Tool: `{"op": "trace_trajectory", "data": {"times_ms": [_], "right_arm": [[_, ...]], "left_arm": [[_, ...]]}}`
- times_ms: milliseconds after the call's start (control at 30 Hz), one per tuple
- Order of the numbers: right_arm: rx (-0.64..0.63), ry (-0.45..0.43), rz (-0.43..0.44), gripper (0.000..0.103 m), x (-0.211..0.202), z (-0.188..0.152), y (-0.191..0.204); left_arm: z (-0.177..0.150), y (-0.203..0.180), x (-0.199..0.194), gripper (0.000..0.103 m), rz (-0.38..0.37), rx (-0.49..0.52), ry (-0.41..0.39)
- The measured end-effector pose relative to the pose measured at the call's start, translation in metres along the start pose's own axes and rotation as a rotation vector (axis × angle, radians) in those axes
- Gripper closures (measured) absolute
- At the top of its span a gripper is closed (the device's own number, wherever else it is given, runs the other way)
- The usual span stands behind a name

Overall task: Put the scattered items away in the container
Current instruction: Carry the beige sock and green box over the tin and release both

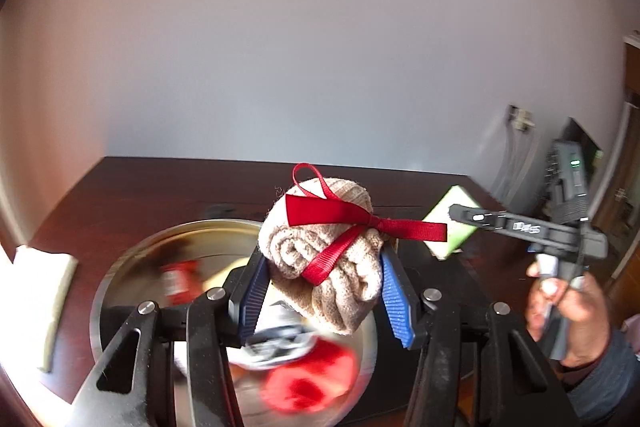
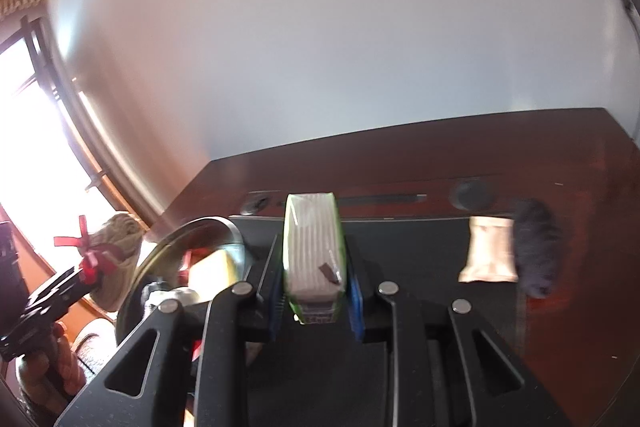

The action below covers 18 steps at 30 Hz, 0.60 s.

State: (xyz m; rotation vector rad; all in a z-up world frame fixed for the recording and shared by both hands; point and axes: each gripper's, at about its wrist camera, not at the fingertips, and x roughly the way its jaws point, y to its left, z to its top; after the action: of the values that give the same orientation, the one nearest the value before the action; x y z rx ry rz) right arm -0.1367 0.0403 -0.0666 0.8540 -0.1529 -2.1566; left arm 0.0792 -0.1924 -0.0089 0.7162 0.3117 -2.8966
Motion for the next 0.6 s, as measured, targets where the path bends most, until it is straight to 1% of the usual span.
{"op": "trace_trajectory", "data": {"times_ms": [167,300,367,467,600], "right_arm": [[-0.059,0.024,0.064,0.077,0.027,-0.002,0.047],[-0.108,0.05,0.102,0.077,0.049,-0.003,0.083],[-0.132,0.061,0.109,0.077,0.058,-0.004,0.095],[-0.166,0.079,0.111,0.076,0.069,-0.008,0.109],[-0.203,0.088,0.079,0.076,0.08,-0.012,0.117]], "left_arm": [[-0.011,0.046,-0.001,0.049,0.116,-0.046,0.023],[-0.02,0.068,0.004,0.048,0.158,-0.076,0.049],[-0.026,0.073,0.003,0.048,0.165,-0.079,0.064],[-0.036,0.076,-0.001,0.048,0.155,-0.075,0.092],[-0.043,0.073,-0.006,0.048,0.123,-0.075,0.121]]}}
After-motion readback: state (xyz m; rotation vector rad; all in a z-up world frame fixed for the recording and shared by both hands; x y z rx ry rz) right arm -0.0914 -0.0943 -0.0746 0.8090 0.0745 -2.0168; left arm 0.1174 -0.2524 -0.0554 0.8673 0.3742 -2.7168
